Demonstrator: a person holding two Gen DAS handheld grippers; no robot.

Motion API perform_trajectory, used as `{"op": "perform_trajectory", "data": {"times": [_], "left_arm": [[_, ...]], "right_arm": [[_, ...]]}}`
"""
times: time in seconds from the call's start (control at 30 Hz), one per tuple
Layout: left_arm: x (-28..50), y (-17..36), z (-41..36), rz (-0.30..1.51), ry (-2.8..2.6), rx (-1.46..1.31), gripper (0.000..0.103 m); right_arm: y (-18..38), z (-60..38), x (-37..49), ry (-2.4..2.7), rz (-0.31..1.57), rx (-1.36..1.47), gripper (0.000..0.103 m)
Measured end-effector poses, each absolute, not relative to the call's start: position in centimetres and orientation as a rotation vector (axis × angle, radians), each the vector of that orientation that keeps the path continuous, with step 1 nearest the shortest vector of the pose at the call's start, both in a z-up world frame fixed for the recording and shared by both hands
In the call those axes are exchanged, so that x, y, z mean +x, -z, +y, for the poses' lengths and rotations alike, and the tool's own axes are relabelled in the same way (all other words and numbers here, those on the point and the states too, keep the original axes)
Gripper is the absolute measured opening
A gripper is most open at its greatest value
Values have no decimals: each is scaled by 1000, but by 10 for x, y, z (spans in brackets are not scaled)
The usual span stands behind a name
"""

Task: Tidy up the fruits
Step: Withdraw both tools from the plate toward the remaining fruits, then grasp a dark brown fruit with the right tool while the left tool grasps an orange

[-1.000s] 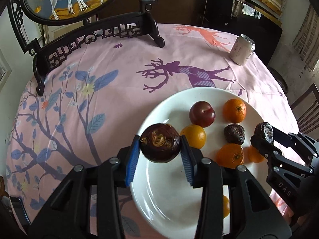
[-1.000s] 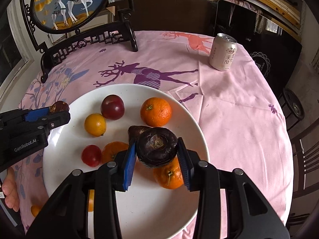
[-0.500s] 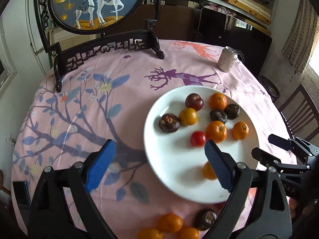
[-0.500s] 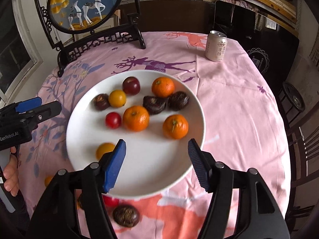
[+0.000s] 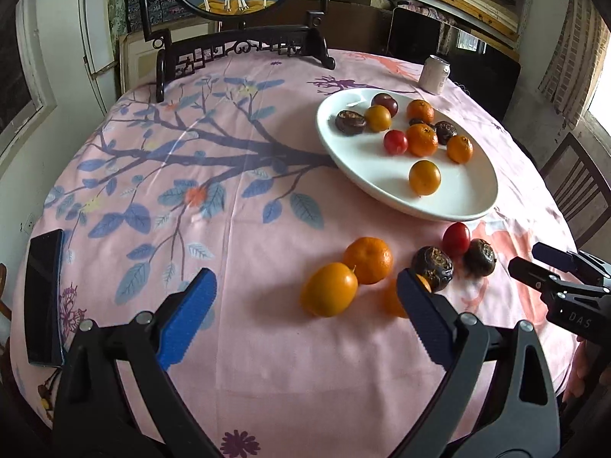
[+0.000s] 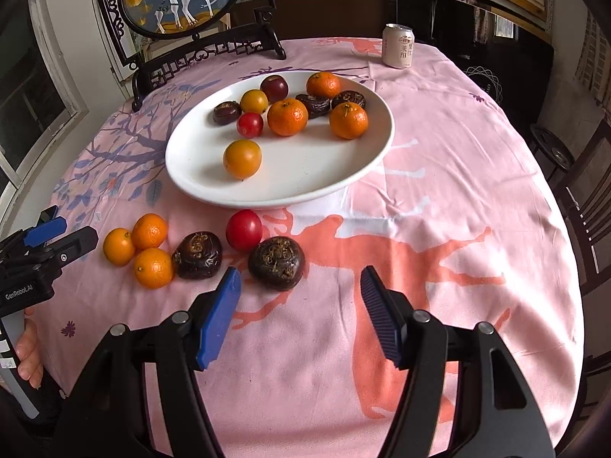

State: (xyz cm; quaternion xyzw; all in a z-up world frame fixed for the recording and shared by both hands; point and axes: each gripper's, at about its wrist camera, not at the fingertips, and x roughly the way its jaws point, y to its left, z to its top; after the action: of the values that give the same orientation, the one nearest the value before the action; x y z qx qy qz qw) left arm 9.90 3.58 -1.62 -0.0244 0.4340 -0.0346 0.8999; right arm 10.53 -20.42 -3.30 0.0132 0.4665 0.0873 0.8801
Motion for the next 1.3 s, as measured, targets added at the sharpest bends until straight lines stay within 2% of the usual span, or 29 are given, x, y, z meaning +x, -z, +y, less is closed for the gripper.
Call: {"op": "perform_trajectory", "data": {"times": [0.33,0.37,0.4,0.43,0.47,0.7,0.73,0.8,0.83,0.9,0.93,1.3], "left_arm": [[89,23,47,910,59,-40,97],[89,25,47,916,55,-37,97],[89,27,47,921,52,-35,97],[91,30,47,929,53,-33,97],[92,32,46,936,55,-33,97],[106,52,31,975,76,1,96],[108,55,28,979,76,5,95],[114,60,24,991,87,7,78],[118,64,21,1005,106,3,62],[121,64,17,984,99,17,49],[122,63,17,986,118,9,39],[98,37,26,934,138,-52,38]], "right_arm": [[69,-184,129,-189,1038,-16,65],[71,-182,130,-193,1029,-23,63],[72,-180,129,-189,1007,-45,57],[72,-176,129,-188,994,-77,44],[71,-174,128,-201,993,-87,41],[61,-175,112,-226,994,-72,41],[60,-176,111,-224,994,-71,41],[58,-180,110,-217,994,-62,41],[58,-182,109,-215,995,-53,41],[57,-185,108,-210,997,-36,41],[57,-187,107,-206,998,-31,41],[47,-183,98,-236,977,-12,41]]}}
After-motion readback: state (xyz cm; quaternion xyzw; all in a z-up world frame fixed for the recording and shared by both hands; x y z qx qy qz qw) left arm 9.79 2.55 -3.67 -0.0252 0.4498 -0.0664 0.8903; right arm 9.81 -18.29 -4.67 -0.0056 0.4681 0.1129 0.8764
